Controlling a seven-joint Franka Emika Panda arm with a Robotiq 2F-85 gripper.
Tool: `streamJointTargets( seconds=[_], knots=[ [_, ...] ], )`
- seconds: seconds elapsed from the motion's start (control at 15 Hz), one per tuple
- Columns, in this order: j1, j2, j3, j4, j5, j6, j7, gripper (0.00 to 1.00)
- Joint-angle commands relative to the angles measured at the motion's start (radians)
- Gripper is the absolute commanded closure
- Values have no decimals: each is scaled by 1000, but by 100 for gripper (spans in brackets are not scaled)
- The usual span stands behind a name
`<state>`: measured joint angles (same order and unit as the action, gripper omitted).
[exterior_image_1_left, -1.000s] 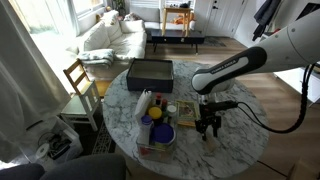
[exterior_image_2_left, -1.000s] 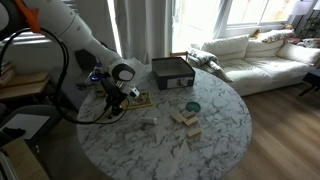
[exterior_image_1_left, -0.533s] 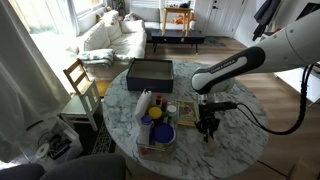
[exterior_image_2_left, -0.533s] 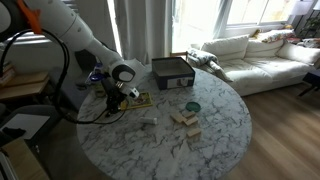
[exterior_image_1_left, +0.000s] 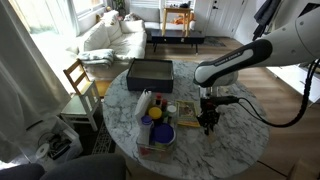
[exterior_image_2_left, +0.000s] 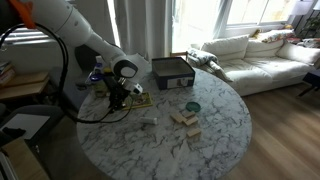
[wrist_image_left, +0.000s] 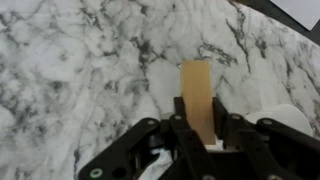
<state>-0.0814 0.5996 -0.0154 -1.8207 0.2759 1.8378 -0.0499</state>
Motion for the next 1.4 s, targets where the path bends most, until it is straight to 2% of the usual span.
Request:
streamJointTargets(
  seconds=[0.0,0.27,0.6,0.73,0.8,1.07,1.13,1.33],
  knots=[
    [-18,-120,11,-74,-38,5,-120,93],
    [3,-267,39,-182,-78,63,-262,93],
    [18,-402,93,-296,-43,159,-454,93],
    [26,-420,106,-318,-28,202,-516,93],
    [29,-371,93,-248,-46,144,-449,71],
    [37,-398,99,-280,-42,173,-487,71],
    [37,-398,99,-281,-42,173,-488,93],
    [32,-372,115,-306,14,283,-597,93]
  ],
)
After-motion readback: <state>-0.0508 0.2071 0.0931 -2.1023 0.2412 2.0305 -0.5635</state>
